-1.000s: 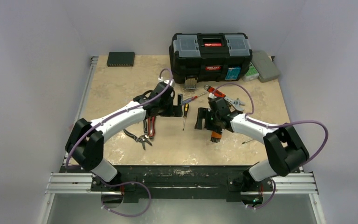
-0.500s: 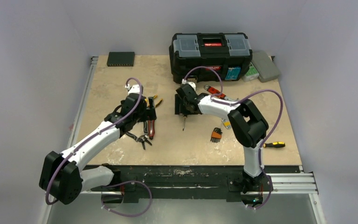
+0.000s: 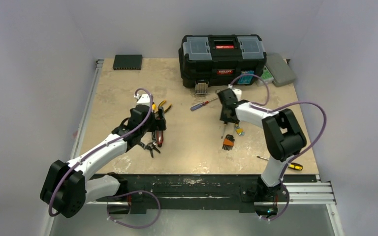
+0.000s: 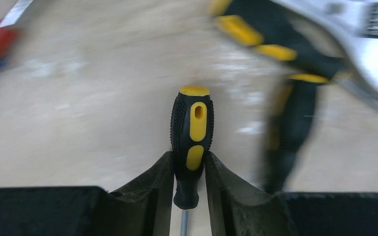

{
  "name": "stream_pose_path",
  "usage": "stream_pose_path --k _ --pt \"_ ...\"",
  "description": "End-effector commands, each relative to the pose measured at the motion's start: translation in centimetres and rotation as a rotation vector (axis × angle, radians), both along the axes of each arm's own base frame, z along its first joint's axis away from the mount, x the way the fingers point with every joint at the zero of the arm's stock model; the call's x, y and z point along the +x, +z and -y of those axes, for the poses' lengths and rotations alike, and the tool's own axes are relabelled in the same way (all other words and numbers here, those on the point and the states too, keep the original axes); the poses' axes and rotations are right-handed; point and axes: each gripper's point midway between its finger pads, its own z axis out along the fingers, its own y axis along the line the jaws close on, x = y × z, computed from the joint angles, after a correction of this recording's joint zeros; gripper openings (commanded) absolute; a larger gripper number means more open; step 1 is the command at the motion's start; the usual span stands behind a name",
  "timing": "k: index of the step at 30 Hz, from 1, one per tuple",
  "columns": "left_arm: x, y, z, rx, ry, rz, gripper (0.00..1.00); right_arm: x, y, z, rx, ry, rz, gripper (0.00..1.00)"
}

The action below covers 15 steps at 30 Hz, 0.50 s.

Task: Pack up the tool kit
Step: Adjust the tool at the center of the board.

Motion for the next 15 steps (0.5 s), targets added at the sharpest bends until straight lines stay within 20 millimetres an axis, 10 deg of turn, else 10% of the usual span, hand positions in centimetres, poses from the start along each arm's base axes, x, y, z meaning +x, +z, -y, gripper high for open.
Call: stream_pose_path --k 1,10,15 --pt "0.7 1.9 1.4 -0.052 -0.053 0.076 0.96 -2.1 -0.3 6.0 -0.069 -0.055 -0.057 0.27" --pt "0.5 2.0 1.8 -0.056 -0.073 0.081 0.95 -2.7 1.5 10.2 -0.007 -0.143 -0.044 0.31" --pt "0.3 2.4 2.6 -0.074 -0.119 0.096 0.95 -2.3 4.7 9.8 0.04 -0.144 0.035 0.74"
